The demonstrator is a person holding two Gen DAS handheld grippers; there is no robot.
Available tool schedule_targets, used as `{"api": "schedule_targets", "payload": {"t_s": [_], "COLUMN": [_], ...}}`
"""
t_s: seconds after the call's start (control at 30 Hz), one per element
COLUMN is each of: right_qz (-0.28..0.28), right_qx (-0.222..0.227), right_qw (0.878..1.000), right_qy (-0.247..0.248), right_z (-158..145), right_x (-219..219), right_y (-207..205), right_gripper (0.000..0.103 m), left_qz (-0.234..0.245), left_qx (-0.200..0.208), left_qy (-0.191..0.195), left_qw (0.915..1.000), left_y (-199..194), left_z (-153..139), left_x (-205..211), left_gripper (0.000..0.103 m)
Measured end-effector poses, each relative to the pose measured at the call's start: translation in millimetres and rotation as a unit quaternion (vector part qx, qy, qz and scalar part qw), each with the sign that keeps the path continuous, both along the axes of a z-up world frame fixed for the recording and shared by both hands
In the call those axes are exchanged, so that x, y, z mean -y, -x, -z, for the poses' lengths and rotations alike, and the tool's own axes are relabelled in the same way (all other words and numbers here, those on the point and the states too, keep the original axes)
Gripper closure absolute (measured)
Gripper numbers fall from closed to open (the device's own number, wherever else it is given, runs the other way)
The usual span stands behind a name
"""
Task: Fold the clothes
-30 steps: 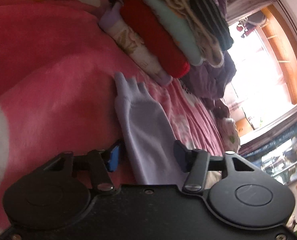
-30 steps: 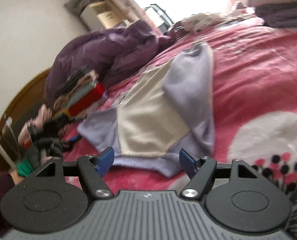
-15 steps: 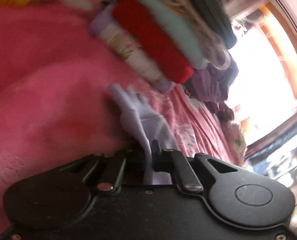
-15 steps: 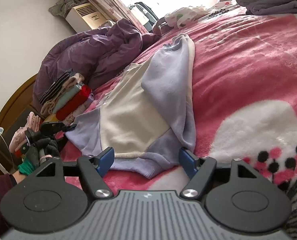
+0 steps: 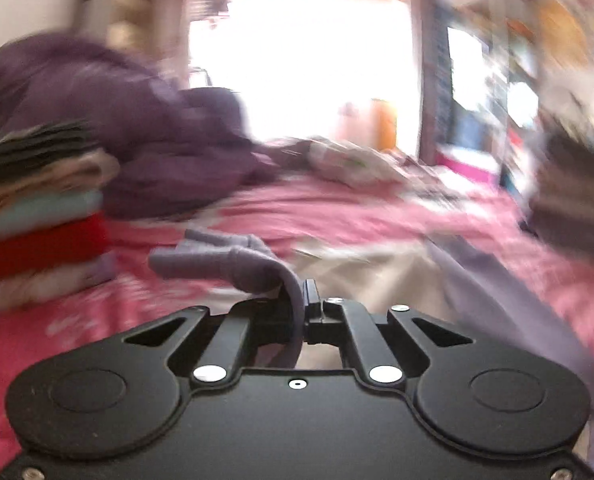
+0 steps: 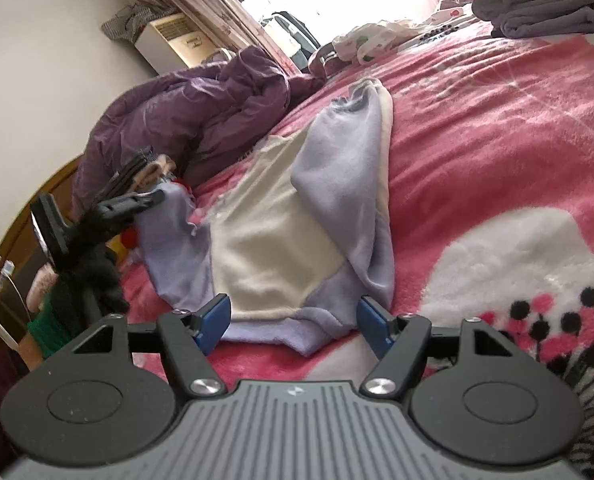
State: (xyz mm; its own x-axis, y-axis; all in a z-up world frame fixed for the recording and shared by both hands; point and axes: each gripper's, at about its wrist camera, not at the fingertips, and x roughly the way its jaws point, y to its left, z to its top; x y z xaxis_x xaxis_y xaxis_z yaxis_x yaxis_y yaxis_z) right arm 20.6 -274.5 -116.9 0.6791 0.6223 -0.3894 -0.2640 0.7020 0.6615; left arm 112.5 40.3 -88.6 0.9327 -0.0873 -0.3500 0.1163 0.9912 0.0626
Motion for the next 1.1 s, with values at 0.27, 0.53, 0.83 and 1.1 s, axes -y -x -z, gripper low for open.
{"api": "schedule_targets", "payload": {"t_s": [0.27, 0.53, 0.83, 1.1], "right_qz": [0.019, 0.034, 0.079, 0.141], "right_qx": [-0.026, -0.065, -0.114, -0.137], "right_qw": [0.996, 0.989, 0.98, 0.969], "right_qy": [-0.079, -0.131, -0.146, -0.152], "right_z": [-3.9, -5.1, 2.8, 11.9], "right_x": [-3.6, -36.8, -99.9, -133.1], "right_y": [-9.0, -37.7, -85.3, -102.4], "right_gripper": [0.033, 0.032, 0.032, 0.032], "left_qz": [0.13, 0.071, 0.0, -0.004], "left_qx": [-0.061, -0.061, -0.067, -0.044], "left_qy": [-0.133, -0.025, 0.101, 0.123], "left_qw": [0.9807, 0.9953, 0.9926, 0.9914], "left_y": [18.2, 38.4, 43.1, 42.0], "left_z": [38.0, 10.3, -4.3, -17.2], "left_x": [66.2, 5.8, -62.2, -81.8], "left_gripper": [0.055, 0.05, 0.05, 0.05]}}
